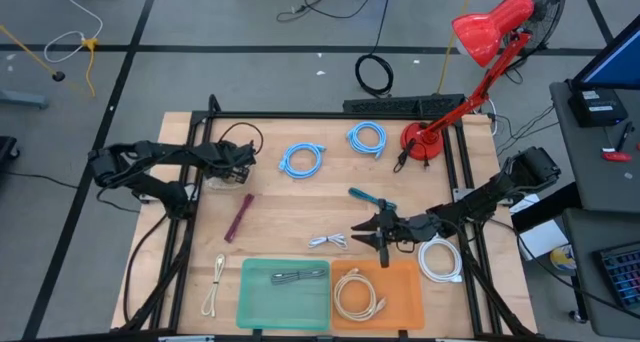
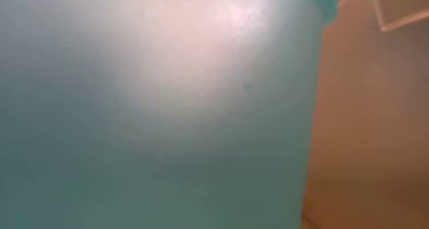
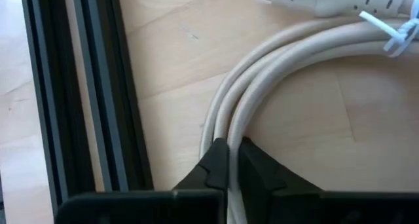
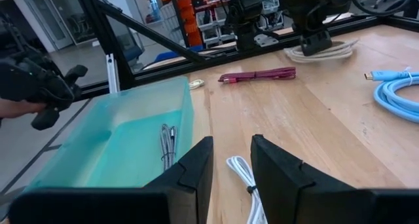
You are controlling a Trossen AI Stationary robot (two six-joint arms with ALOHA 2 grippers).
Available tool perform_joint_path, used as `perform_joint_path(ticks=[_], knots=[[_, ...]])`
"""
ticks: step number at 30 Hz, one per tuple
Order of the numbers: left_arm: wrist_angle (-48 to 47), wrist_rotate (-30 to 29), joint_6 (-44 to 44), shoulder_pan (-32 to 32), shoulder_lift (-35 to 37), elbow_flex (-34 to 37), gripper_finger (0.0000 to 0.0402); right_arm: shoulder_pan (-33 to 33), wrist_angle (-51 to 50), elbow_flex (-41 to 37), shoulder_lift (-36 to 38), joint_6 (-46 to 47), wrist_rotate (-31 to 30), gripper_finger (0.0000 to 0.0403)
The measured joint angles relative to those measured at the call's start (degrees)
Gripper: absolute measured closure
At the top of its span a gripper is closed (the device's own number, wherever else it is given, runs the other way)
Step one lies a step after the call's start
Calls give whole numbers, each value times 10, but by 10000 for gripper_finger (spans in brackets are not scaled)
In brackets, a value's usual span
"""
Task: Pick & Place USB Port
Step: Put the light brown HDMI cable into the orange bin
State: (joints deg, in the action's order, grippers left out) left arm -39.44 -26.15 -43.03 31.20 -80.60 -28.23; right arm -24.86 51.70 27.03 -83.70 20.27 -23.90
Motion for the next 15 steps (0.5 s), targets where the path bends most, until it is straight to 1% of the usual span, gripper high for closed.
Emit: perform_joint_path(ticks=[4, 7, 11, 13, 15], knots=[[-2, -2, -3, -7, 1, 0, 390, 0, 3, 0, 0, 0, 0, 310], [-4, 4, -7, -24, 26, 2, 390, 0, 3, 0, 0, 0, 0, 310], [0, 59, -24, -56, 95, 2, 391, 0, 3, 0, 0, 1, -2, 310], [-7, 58, -29, -76, 137, 2, 391, 0, 3, 0, 0, 5, -11, 310], [-9, 41, -37, -103, 180, 2, 391, 0, 2, 0, 0, 9, -18, 310]])
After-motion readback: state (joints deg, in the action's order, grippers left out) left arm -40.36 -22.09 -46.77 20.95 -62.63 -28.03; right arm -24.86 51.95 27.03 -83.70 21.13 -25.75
